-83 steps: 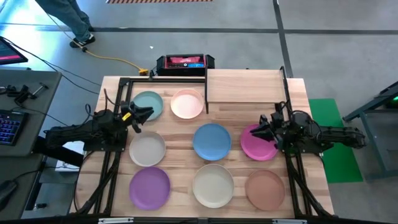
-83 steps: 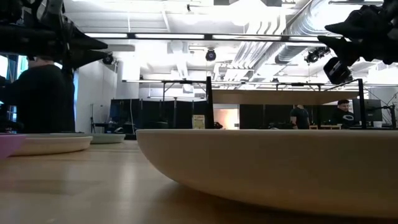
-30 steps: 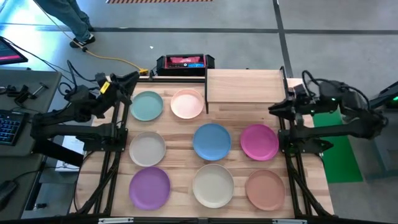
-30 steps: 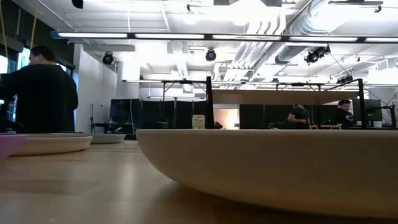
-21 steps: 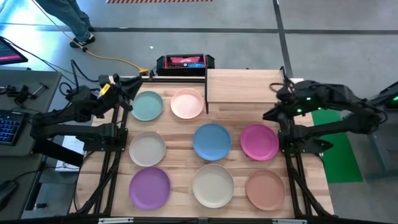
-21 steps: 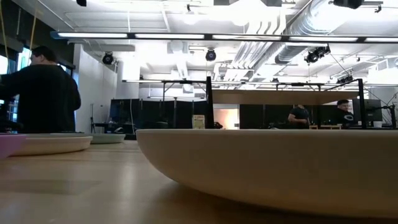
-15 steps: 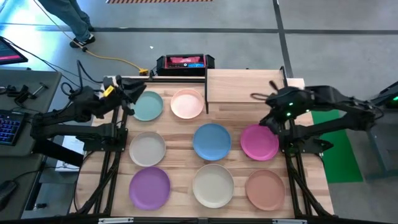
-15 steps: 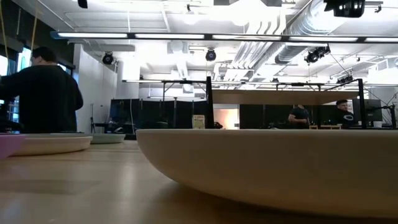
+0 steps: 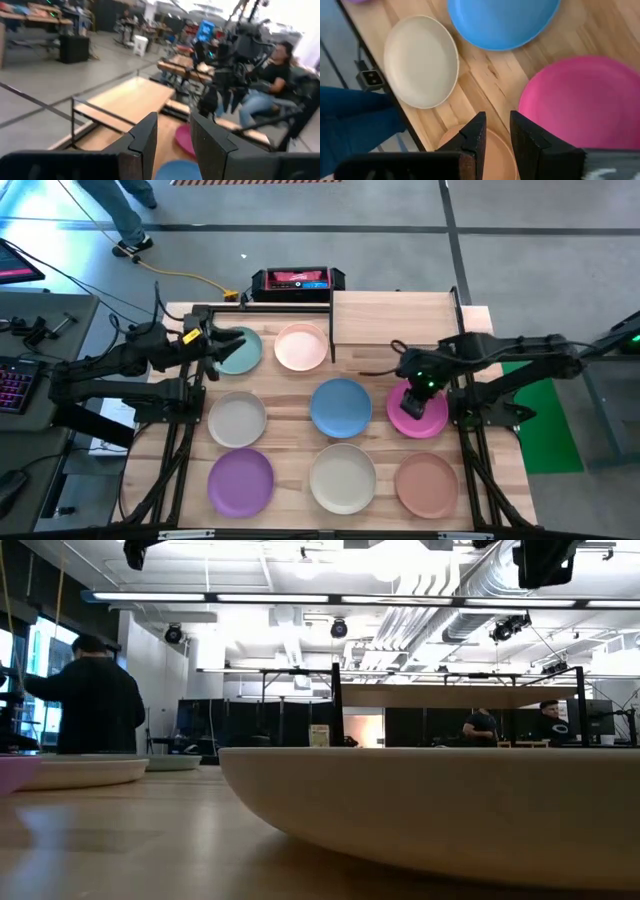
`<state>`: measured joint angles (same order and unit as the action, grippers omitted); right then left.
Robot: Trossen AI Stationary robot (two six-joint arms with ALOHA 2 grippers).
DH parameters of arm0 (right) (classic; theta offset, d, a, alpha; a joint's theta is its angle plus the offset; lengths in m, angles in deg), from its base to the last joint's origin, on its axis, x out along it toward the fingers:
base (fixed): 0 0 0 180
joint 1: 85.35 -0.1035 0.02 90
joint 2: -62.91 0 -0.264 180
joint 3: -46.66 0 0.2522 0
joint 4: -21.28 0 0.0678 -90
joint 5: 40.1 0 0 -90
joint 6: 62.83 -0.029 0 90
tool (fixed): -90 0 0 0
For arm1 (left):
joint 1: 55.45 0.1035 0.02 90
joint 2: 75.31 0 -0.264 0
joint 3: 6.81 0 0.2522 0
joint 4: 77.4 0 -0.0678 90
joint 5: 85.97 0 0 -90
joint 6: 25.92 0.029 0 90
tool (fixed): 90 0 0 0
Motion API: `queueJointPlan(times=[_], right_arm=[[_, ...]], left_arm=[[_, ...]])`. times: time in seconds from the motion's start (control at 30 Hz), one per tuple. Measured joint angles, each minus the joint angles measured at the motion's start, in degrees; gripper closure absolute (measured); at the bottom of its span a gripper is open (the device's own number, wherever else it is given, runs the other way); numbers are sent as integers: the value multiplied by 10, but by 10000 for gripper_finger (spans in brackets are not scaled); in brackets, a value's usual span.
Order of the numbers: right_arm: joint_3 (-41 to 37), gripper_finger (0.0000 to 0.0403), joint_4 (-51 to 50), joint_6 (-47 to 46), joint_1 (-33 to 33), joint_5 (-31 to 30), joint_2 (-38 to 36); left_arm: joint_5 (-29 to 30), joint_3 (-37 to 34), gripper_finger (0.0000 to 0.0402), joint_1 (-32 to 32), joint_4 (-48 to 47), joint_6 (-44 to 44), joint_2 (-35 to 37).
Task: Place and stack plates onto a shelf
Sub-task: Put the pink plate on the shelf
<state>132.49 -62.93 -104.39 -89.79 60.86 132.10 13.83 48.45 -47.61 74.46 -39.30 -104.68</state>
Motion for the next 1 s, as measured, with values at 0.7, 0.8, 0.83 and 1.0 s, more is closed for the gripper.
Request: queueJointPlan(times=[0.7, 0.8, 0.83, 1.0], right_arm=[[0, 247, -1, -49, -51, -75, 154], [0, 246, -1, -57, -64, -75, 177], [0, 246, -1, -63, -69, -74, 183], [-3, 247, 1, -81, -95, -89, 211]], left_arm=[[-54, -1, 298, 0, -153, -44, 0], [-53, -1, 298, 0, -155, -44, 0], [-53, -1, 298, 0, -155, -45, 0], [-53, -1, 298, 0, -156, -45, 0]])
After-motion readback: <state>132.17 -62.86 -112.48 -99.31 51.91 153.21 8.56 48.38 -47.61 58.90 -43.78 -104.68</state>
